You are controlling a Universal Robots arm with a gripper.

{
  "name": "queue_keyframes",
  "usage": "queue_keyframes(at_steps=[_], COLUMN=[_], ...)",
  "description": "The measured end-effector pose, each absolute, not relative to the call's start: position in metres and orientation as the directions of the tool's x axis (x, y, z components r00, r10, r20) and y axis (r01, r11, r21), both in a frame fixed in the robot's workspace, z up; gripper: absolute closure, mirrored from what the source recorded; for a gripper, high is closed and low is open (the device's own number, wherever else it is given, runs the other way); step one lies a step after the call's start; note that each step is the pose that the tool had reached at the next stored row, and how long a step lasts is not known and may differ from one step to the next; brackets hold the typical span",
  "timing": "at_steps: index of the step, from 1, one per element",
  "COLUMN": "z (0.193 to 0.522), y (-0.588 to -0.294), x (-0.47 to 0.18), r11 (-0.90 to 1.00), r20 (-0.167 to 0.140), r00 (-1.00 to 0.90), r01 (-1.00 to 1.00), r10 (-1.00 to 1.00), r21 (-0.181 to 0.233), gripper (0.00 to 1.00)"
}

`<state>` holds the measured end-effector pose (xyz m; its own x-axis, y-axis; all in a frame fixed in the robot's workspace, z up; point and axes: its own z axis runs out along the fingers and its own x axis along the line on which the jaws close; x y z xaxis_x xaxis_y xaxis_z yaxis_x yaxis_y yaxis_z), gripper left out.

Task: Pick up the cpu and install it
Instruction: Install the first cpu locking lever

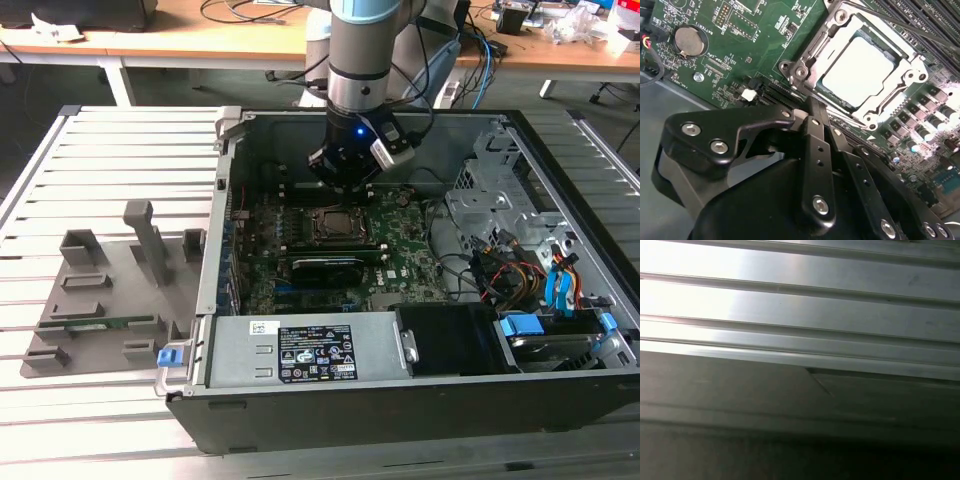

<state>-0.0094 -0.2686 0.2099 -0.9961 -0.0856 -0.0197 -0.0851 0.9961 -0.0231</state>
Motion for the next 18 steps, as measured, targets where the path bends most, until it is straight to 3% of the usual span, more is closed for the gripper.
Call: queue_keyframes(at_steps=[18], z=[0.2017], y=[-0.2693], x=[-0.0067], r11=[0.996], r20=[-0.019], r00=[-0.996], r01=[-0.085], r10=[-0.086], r21=[-0.029], gripper=[0.89])
